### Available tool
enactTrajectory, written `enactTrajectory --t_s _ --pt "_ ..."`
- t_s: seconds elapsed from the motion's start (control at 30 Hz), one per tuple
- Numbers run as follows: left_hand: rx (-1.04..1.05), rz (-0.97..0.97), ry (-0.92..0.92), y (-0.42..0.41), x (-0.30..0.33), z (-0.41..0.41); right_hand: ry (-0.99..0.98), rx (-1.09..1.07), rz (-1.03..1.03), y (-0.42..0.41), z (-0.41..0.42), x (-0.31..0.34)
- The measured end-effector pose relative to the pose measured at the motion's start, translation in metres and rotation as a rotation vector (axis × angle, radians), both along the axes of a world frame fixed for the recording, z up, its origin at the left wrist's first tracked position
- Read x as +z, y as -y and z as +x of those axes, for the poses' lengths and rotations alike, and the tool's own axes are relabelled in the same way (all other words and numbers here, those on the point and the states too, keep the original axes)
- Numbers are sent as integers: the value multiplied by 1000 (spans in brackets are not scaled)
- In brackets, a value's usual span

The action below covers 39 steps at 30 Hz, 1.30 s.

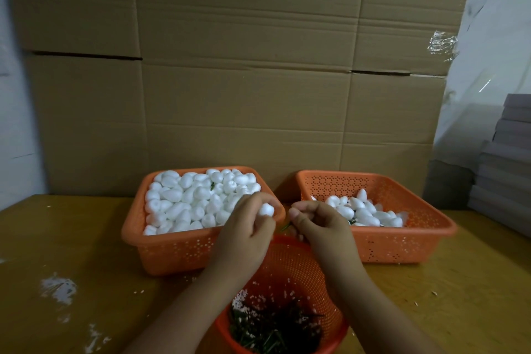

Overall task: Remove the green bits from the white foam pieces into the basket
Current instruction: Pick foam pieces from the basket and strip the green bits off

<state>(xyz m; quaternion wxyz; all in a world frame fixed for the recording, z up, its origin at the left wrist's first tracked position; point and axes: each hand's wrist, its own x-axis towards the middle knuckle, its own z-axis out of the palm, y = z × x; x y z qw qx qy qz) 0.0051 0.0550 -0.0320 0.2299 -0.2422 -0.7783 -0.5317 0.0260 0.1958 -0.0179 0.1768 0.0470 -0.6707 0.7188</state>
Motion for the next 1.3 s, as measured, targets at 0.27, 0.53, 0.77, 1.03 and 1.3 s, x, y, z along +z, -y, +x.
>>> enactTrajectory --t_s 0.27,0.53,0.77,1.03,1.3 --pt "-48 -177 -7 -2 -5 0 -68 -92 42 1 3 0" --pt "-45 5 90 1 0 -4 -61 75 46 3 6 1" --pt "-195 78 226 -1 5 2 -122 108 75 4 6 0" --pt "-213 349 344 1 13 3 -179 57 56 3 6 1" --pt "-177 372 332 2 10 0 -156 133 73 0 1 -4"
